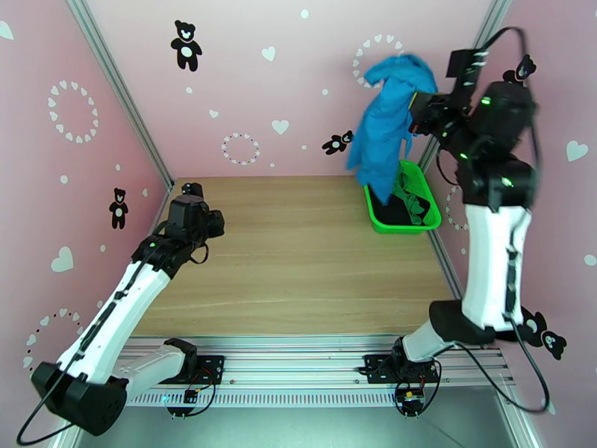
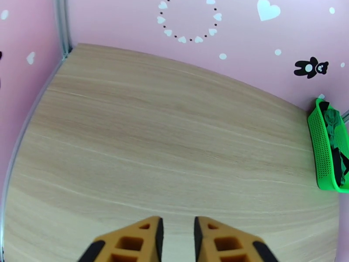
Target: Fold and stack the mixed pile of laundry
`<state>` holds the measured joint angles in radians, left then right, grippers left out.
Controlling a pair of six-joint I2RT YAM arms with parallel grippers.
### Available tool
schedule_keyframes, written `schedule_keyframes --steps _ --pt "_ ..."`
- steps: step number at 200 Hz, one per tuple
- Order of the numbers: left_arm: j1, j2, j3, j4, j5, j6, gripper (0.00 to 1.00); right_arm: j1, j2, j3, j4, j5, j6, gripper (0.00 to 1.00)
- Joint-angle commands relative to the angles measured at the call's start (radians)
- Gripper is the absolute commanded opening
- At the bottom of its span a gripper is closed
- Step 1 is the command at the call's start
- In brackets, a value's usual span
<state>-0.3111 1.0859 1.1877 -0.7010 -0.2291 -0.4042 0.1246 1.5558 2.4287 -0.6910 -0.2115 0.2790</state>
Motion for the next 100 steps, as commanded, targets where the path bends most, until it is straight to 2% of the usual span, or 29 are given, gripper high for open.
schedule_keyframes --steps 1,32,78,100 --pt "-0.007 -0.045 0.084 -0.14 -0.115 0.01 0.29 0.087 0.041 -0.013 -0.008 -0.089 0.055 0.0" --pt "-0.007 -0.077 0.137 -0.26 -0.203 -0.017 0.33 0.225 0.055 -0.076 -0.013 -0.077 0.07 0.0" --pt "-0.008 -0.12 0.136 -0.329 -0.267 -0.056 0.39 0.419 0.022 -0.515 0.205 0.002 0.095 0.0" --pt "-0.007 -0.118 0.152 -0.358 -0.275 -0.065 0.39 0.477 0.038 -0.636 0.314 0.009 0.152 0.0"
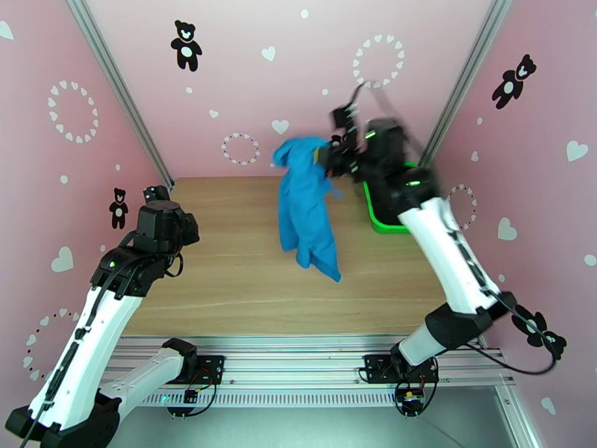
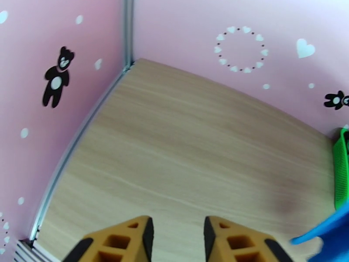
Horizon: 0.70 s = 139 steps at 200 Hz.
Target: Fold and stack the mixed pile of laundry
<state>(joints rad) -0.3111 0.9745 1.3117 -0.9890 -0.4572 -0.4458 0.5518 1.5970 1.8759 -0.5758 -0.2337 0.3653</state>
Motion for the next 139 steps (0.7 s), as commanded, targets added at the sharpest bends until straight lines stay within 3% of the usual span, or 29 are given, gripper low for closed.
schedule_keyframes --steps 1,34,67,90,119,139 --pt "-0.007 -0.007 0.029 -0.071 -0.047 -0.024 0.39 0.053 -0.003 -0.085 0.202 0.032 0.068 0.0" --pt "-0.007 -0.004 0.059 -0.114 -0.06 -0.051 0.4 0.191 0.112 -0.023 0.246 0.04 0.09 0.0" --pt "-0.008 -0.004 0.123 -0.186 -0.102 -0.057 0.42 0.302 0.3 0.266 0.194 0.05 0.07 0.0" --pt "-0.008 -0.004 0.171 -0.24 -0.132 -0.047 0.43 0.325 0.368 0.392 0.176 0.085 0.072 0.0" --pt "-0.008 -0.007 0.187 -0.262 -0.149 -0.027 0.44 0.326 0.337 0.352 0.141 0.227 0.078 0.0" --pt "-0.008 0.006 0.174 -0.25 -0.136 -0.016 0.45 0.317 0.272 0.199 0.099 0.363 0.104 0.0"
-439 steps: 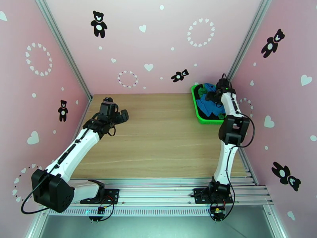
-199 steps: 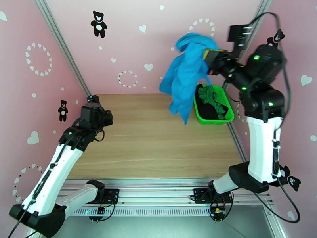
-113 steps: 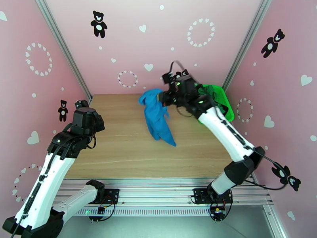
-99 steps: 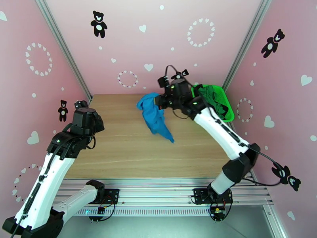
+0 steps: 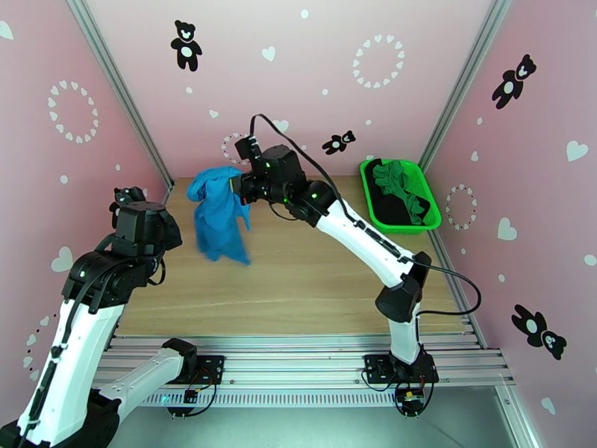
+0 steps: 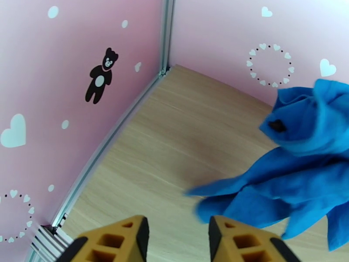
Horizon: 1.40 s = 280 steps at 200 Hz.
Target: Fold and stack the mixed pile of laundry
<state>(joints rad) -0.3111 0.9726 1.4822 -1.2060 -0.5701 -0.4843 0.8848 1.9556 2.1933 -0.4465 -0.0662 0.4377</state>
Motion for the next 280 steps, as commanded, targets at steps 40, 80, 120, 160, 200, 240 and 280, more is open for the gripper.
schedule_keyframes --steps 40,80,120,160,200,240,280 --pt "-0.008 0.074 -0.031 0.013 0.085 0.029 0.52 -0.101 -0.287 -0.685 -0.057 0.404 0.196 0.43" --pt "-0.008 0.133 -0.058 0.048 0.17 0.016 0.78 -0.205 -0.559 -1.149 -0.131 0.552 0.296 0.92" --pt "-0.008 0.185 -0.153 0.123 0.276 -0.007 0.87 -0.241 -0.676 -1.139 -0.162 0.544 0.148 0.99" --pt "-0.001 0.387 -0.228 0.205 0.225 -0.083 0.8 -0.292 -0.403 -0.875 -0.16 0.325 -0.073 0.96" --pt "0.121 0.625 -0.216 0.381 0.3 -0.128 0.78 -0.36 -0.03 -0.539 -0.161 0.226 -0.163 0.86" --pt "0.145 0.869 -0.092 0.465 0.364 -0.115 0.77 -0.43 0.285 -0.256 -0.191 0.162 -0.143 0.78" --pt "0.144 1.061 0.002 0.472 0.382 -0.124 0.72 -0.454 0.45 -0.122 -0.225 0.081 -0.095 0.69"
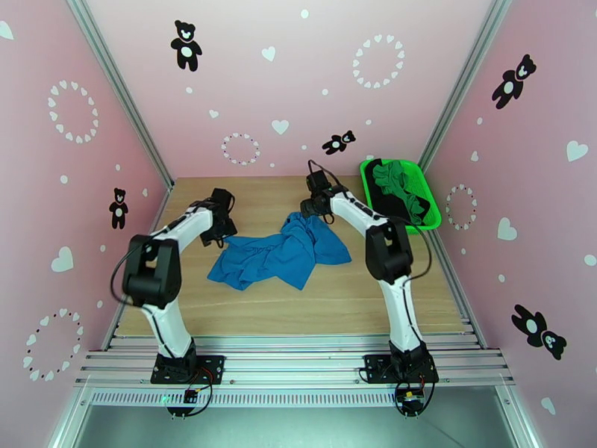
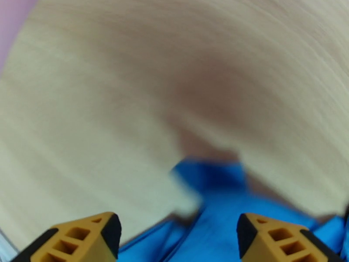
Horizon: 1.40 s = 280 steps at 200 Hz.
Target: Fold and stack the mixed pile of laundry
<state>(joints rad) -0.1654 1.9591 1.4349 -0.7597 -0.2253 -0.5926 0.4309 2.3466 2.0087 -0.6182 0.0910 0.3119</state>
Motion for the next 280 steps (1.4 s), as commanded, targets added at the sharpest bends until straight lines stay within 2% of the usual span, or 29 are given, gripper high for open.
schedule_keyframes --steps 1,9,28,45,50,53,58,87,129,161,189,197,216,229,236,252,280 --pt "-0.002 0.078 0.049 0.027 0.039 -0.016 0.72 0.0 0.06 0.062 -0.052 -0.078 0.032 0.69" --pt "-0.001 0.095 0.049 0.034 0.051 -0.019 0.69 0.0 0.07 0.059 -0.048 -0.101 0.038 0.65" --pt "-0.005 0.104 0.03 0.057 0.075 -0.024 0.52 0.001 0.094 0.058 -0.041 -0.146 0.061 0.52" --pt "-0.005 0.098 0.014 0.066 0.091 -0.024 0.23 -0.001 0.11 0.063 -0.03 -0.161 0.069 0.37" --pt "-0.004 0.094 0.01 0.066 0.094 -0.023 0.08 -0.001 0.115 0.067 -0.032 -0.165 0.071 0.3" --pt "-0.005 0.092 0.007 0.067 0.095 -0.023 0.0 -0.004 0.117 0.074 -0.035 -0.168 0.073 0.21" --pt "-0.004 0.085 -0.001 0.067 0.095 -0.024 0.0 -0.007 0.12 0.08 -0.04 -0.169 0.076 0.0" --pt "-0.002 -0.02 -0.033 0.051 0.032 -0.029 0.0 -0.038 0.045 0.066 -0.064 -0.126 0.076 0.0" --pt "0.019 -0.201 0.065 -0.089 -0.097 0.023 0.0 -0.124 -0.3 -0.195 -0.023 0.025 0.087 0.0" --pt "0.036 -0.201 0.132 -0.15 -0.125 0.063 0.0 -0.195 -0.516 -0.476 -0.016 0.16 0.171 0.0" --pt "0.042 -0.147 0.139 -0.128 -0.103 0.068 0.0 -0.222 -0.596 -0.688 0.009 0.222 0.228 0.0" --pt "0.041 -0.118 0.151 -0.122 -0.091 0.071 0.0 -0.227 -0.598 -0.726 0.018 0.223 0.236 0.0" --pt "0.043 -0.035 0.213 -0.116 -0.063 0.085 0.0 -0.231 -0.587 -0.779 0.047 0.19 0.23 0.11" --pt "0.042 0.02 0.267 -0.125 -0.054 0.088 0.0 -0.23 -0.583 -0.789 0.065 0.153 0.215 0.13" --pt "0.042 0.038 0.291 -0.133 -0.048 0.087 0.0 -0.23 -0.586 -0.794 0.076 0.136 0.209 0.12" --pt "0.041 0.027 0.299 -0.118 -0.028 0.081 0.0 -0.231 -0.61 -0.803 0.096 0.118 0.183 0.0" --pt "0.042 -0.044 0.297 -0.128 -0.012 0.082 0.0 -0.231 -0.684 -0.823 0.151 0.075 0.11 0.0"
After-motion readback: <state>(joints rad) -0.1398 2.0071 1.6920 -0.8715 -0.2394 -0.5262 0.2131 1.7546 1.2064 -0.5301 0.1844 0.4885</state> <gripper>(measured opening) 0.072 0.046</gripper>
